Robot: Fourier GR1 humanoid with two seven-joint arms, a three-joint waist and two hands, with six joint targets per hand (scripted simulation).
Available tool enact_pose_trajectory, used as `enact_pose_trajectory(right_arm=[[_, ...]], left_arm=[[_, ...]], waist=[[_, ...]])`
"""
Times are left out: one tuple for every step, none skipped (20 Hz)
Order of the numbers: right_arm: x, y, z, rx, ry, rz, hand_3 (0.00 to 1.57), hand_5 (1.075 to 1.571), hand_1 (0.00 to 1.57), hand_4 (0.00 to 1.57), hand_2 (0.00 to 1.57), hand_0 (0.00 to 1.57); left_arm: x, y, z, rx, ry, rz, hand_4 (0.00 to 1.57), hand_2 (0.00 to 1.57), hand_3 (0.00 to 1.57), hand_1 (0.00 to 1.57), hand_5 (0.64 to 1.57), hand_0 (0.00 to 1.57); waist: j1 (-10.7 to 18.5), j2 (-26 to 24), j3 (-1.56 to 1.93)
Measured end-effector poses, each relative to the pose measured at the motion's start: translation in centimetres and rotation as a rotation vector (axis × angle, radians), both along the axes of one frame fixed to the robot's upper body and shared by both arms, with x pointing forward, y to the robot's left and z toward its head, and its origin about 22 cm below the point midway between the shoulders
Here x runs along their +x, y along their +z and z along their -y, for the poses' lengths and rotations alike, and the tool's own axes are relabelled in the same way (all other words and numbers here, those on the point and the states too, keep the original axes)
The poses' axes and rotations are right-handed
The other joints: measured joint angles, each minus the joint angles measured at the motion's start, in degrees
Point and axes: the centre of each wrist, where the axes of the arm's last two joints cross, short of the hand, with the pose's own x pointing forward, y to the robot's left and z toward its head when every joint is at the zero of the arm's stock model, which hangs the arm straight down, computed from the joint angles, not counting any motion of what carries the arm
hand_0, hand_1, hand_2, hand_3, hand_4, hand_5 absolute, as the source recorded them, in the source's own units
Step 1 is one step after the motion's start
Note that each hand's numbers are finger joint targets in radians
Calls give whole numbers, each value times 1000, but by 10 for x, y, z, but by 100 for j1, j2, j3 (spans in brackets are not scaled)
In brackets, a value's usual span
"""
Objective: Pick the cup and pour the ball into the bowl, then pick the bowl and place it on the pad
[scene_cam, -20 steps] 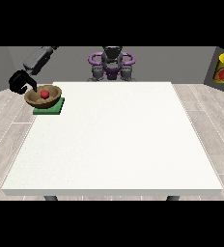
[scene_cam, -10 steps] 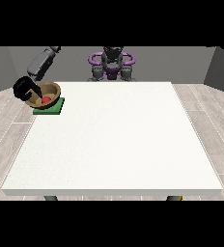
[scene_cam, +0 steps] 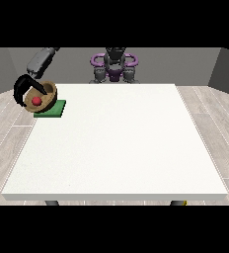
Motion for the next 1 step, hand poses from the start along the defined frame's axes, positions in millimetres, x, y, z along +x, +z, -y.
enact_pose_trajectory(right_arm=[[1, 5, 1, -5, 2, -16, 0, 1375, 0, 200, 0, 0]], left_arm=[[2, -6, 2, -3, 1, -21, 1190, 0, 0, 0, 1569, 0]], waist=[[-19, -118, 0]])
